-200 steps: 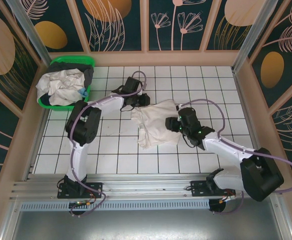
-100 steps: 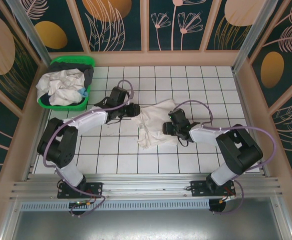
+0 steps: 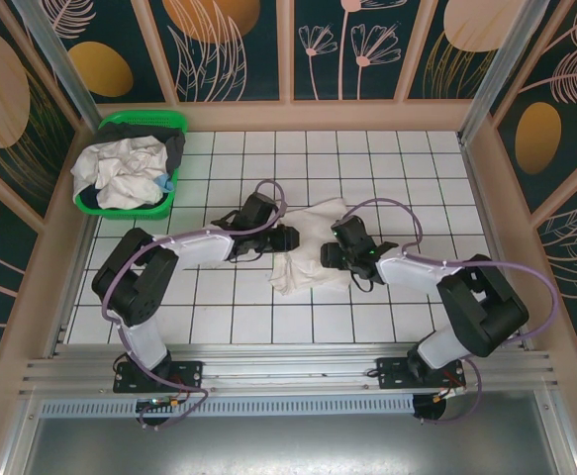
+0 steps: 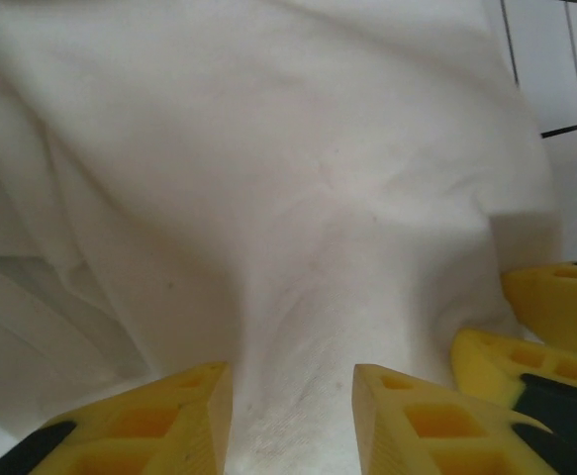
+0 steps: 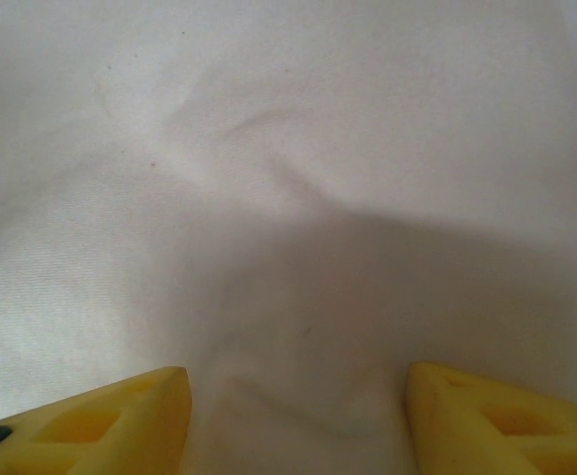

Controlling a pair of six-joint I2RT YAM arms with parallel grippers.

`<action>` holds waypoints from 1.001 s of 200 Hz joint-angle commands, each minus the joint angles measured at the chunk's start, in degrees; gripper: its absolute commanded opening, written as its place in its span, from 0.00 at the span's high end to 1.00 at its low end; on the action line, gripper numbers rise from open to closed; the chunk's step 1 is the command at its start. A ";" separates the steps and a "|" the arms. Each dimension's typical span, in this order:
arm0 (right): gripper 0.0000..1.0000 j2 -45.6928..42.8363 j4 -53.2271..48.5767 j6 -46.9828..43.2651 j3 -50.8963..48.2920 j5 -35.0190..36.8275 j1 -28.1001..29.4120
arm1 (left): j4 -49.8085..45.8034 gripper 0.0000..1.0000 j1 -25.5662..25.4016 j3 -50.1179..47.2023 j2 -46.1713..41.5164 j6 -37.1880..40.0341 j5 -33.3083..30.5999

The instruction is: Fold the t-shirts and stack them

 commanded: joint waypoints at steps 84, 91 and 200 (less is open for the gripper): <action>0.39 -7.71 -2.10 -0.93 -0.95 0.30 -2.50 | -3.83 0.54 -2.33 4.05 4.25 -1.25 -5.30; 0.39 -8.03 -2.26 -1.05 -0.95 0.20 -2.65 | -4.25 0.55 -2.44 4.65 4.65 -1.14 -5.24; 0.37 -11.35 -0.55 -2.47 -4.29 -2.81 -4.63 | -10.31 0.51 -3.84 6.79 5.83 -0.84 -12.43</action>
